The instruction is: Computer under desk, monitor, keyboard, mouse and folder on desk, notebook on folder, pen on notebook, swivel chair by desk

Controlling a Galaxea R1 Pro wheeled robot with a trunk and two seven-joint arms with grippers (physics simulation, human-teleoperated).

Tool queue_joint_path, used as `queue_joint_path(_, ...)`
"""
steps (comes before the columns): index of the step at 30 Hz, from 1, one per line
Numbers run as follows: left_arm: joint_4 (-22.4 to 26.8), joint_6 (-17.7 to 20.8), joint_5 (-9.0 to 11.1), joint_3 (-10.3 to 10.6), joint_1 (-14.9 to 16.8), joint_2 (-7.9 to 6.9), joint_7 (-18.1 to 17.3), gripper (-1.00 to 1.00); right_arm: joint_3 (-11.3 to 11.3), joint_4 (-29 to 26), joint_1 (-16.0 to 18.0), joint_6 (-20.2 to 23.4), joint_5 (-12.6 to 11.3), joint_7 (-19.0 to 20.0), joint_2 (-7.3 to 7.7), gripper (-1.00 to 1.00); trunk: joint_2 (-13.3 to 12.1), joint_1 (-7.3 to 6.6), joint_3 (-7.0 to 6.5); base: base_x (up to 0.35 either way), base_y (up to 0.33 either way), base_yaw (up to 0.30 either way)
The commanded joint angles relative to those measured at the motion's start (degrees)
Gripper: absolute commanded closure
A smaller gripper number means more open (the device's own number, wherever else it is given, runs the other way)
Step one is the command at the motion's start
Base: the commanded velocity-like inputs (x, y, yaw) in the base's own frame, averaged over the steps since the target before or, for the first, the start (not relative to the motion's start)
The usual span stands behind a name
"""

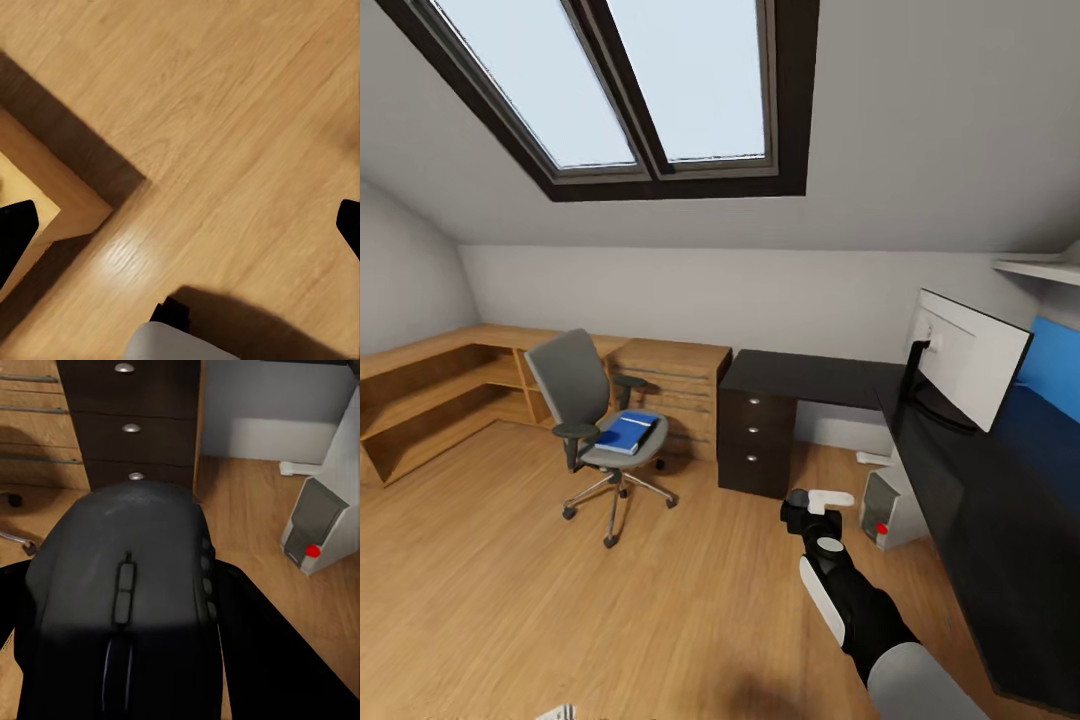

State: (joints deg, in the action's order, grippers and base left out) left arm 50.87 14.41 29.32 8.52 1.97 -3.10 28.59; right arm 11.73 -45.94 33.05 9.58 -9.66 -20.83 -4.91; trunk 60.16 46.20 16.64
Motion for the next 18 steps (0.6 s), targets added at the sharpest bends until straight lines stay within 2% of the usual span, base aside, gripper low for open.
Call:
queue_joint_path(1, 0.05, -0.67, 0.37, 0.36, 0.05, -0.05, 0.5, -1.0, 0.23, -0.12, 0.03, 0.2, -0.62, -0.53, 0.06, 1.0, 0.05, 0.01, 0.08, 0.006, 0.0, 0.273)
queue_joint_path(7, -0.05, -1.72, 0.38, 0.44, 0.05, -0.05, 0.5, -1.0, 0.23, -0.12, 0.04, 0.25, -0.62, -0.52, 0.08, 1.0, 0.05, 0.01, 0.08, 0.062, 0.012, 0.274)
queue_joint_path(15, -0.08, -1.92, 0.36, 0.57, 0.05, 0.01, 0.5, -1.0, 0.22, -0.2, 0.05, 0.27, -0.55, -0.53, 0.27, 1.0, 0.05, 0.01, 0.08, 0.284, 0.061, 0.268)
queue_joint_path(18, -0.41, -1.89, 0.38, 0.59, 0.05, 0.03, 0.5, -1.0, 0.22, -0.2, 0.02, 0.25, -0.54, -0.53, 0.29, 1.0, 0.05, 0.01, 0.08, 0.318, 0.014, 0.107)
